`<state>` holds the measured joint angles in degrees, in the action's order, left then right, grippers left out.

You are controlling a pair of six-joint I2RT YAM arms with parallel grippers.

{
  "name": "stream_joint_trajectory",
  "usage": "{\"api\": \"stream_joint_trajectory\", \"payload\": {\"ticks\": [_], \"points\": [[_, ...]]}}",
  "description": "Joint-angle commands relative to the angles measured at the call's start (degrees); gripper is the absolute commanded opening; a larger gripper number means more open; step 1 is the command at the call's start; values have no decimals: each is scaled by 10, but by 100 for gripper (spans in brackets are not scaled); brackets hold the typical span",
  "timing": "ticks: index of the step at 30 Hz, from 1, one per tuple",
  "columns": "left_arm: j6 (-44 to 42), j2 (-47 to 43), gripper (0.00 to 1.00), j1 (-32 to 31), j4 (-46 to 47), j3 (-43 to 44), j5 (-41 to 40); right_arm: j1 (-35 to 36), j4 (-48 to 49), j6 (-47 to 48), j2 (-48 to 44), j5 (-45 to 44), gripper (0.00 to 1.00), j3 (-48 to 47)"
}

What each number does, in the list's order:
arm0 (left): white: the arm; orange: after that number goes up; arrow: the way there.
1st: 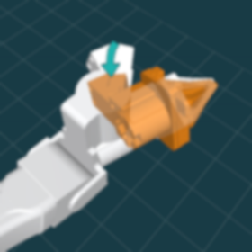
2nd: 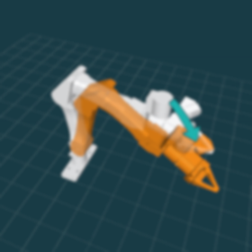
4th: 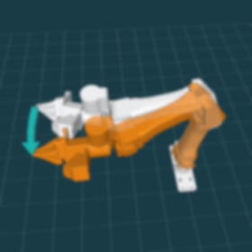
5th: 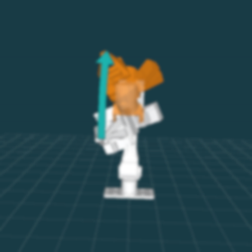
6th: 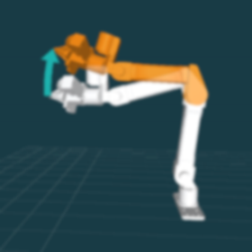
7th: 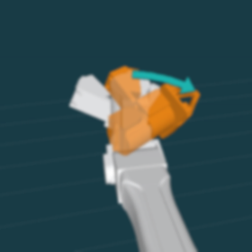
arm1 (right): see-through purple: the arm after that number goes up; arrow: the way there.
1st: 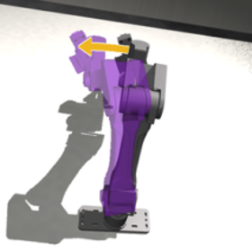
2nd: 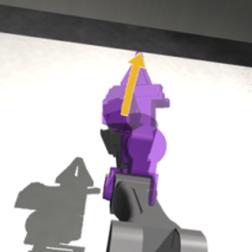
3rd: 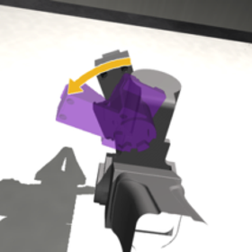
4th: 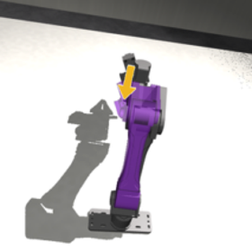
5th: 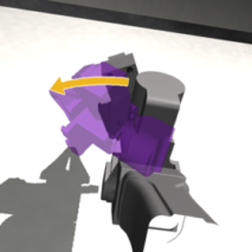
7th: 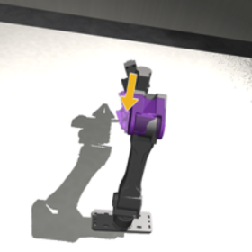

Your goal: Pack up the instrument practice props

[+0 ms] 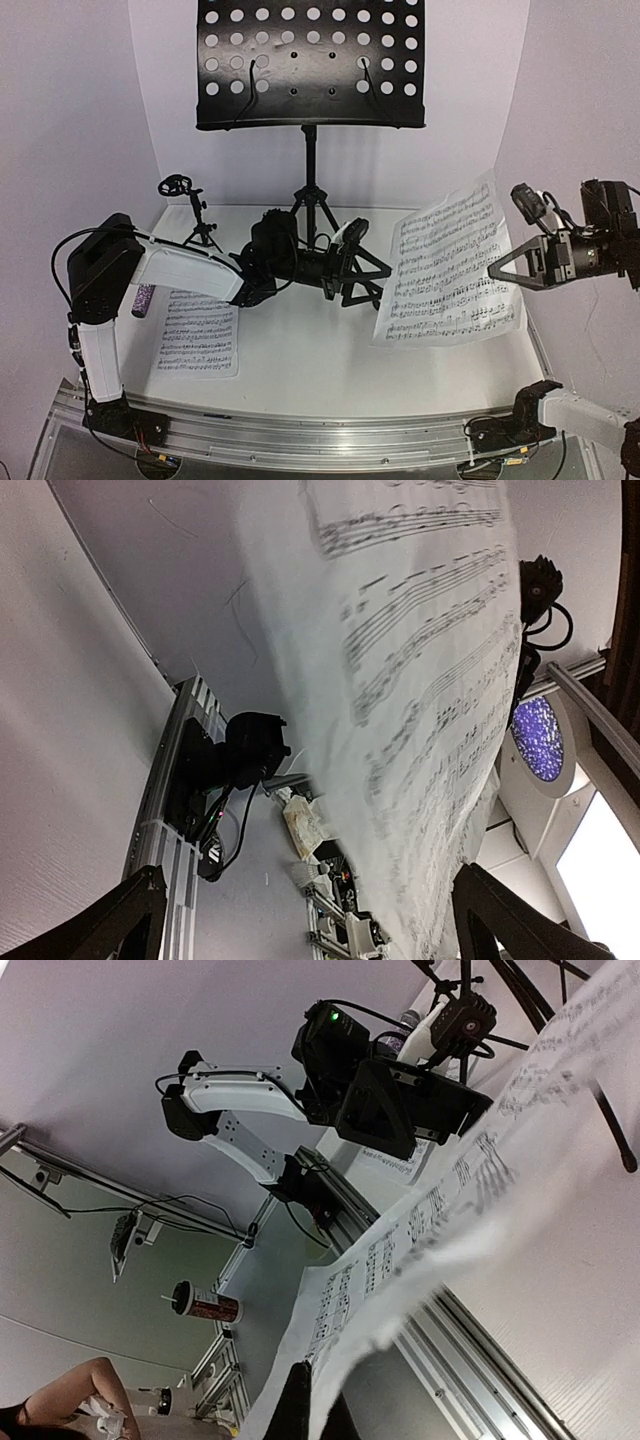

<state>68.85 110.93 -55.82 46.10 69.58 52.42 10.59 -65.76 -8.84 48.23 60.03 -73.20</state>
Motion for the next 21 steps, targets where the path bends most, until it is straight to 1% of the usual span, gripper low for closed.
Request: {"api": "stream_joint_trajectory", "payload": {"ticks": [1,3,5,9,12,14,17,21], "points": [[8,-23,100,20,-3,-12,19,1,-29,47,24,13,0,-47],[-11,-21,100,35,-21,-15,28,1,-38,55,32,13,0,-64],[-25,-13,100,29,-6,1,37,1,-38,56,36,12,0,-69],[-6,7,99,3,34,37,27,1,-38,57,39,7,0,-69],[4,14,97,-11,52,57,21,1,-37,58,38,5,0,-68],[12,18,94,-20,60,69,19,1,-37,61,38,3,0,-65],[17,20,87,-29,62,75,14,1,-37,65,40,3,0,-62],[20,11,80,-31,49,51,3,1,-38,66,39,3,0,-64]]}}
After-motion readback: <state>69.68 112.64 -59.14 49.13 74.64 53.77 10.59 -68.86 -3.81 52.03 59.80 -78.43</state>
